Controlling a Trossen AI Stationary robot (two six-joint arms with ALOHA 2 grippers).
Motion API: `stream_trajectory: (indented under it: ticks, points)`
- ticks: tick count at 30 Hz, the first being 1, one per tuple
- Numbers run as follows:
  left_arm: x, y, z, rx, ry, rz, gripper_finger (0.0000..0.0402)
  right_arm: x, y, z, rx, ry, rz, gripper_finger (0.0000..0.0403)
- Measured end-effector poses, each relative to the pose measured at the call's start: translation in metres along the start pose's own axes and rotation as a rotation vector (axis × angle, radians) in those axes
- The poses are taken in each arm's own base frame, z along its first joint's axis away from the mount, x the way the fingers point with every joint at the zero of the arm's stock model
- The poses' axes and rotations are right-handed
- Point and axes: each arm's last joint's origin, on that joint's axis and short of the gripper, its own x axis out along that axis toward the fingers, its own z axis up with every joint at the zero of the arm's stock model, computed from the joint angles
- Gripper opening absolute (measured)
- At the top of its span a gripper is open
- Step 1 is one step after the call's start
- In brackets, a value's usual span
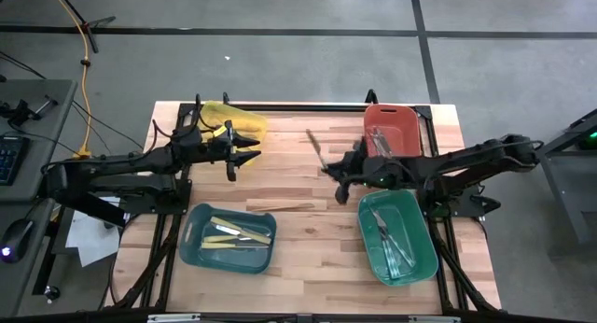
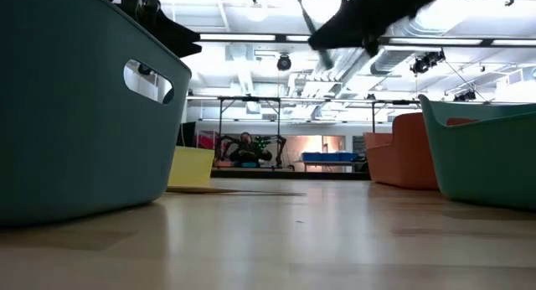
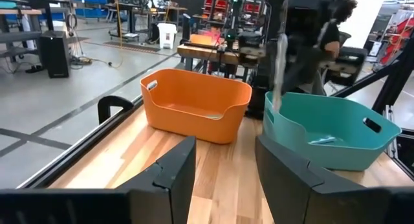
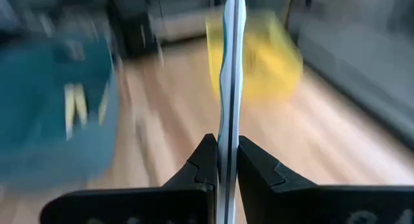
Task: Sort silverware by color (type)
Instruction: Put the patterned green knife into the green bin
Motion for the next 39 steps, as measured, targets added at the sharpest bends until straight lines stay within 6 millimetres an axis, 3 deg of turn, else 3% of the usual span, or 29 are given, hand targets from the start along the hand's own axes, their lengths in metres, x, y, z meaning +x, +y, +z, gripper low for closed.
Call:
stream_trajectory:
  ticks: [4, 11, 16, 21, 29, 39]
  points:
    - [0.000, 0.000, 0.000, -0.001, 0.003, -0.002, 0.0147, -0.025, 0.022, 0.020, 0.038, 0.310, -0.044, 0.0020]
    - [0.000, 0.000, -0.003, -0.007, 0.028, 0.000, 0.0147, -0.100, 0.063, 0.037, 0.216, 0.701, -0.026, 0.0020]
    - [0.000, 0.000, -0.004, -0.018, 0.042, 0.001, 0.0147, -0.144, 0.092, 0.014, 0.314, 0.886, 0.023, 0.0020]
    - [0.000, 0.000, -0.005, -0.036, 0.047, 0.001, 0.0147, -0.169, 0.103, -0.023, 0.482, 1.065, -0.089, 0.0020]
    - [0.000, 0.000, -0.001, -0.011, 0.012, -0.003, 0.0147, -0.178, 0.107, -0.054, 0.576, 1.145, -0.181, 0.0020]
    - [0.000, 0.000, -0.001, 0.005, 0.009, -0.004, 0.0147, -0.151, 0.100, -0.097, 0.616, 1.239, -0.186, 0.0020]
